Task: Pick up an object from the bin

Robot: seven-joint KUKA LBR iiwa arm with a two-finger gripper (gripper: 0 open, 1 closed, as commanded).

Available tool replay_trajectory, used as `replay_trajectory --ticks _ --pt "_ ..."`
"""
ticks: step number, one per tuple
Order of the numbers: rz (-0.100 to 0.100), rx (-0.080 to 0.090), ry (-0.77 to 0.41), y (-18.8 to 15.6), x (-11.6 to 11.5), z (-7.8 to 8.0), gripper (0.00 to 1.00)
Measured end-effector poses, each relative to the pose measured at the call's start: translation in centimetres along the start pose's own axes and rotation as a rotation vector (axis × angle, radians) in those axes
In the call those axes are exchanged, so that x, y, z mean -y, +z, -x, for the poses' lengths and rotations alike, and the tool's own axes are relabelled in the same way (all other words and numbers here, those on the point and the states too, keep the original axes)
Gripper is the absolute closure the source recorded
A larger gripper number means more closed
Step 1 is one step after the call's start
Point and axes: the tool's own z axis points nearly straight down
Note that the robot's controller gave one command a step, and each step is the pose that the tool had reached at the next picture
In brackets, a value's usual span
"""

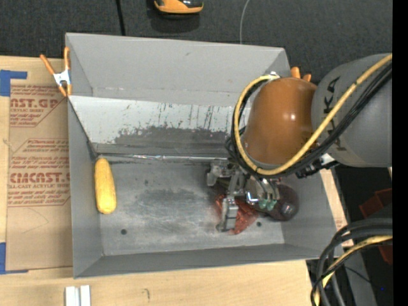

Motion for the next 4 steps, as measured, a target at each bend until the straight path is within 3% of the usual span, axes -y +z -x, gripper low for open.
replay_trajectory --ticks 1,3,4 --pt "0.0 0.008 0.001 -0.4 0.0 0.2 0.0" --pt "-0.001 0.013 -0.002 -6.8 1.7 1.8 0.0" --pt "-0.001 0.018 -0.05 -1.8 3.7 4.0 0.0"
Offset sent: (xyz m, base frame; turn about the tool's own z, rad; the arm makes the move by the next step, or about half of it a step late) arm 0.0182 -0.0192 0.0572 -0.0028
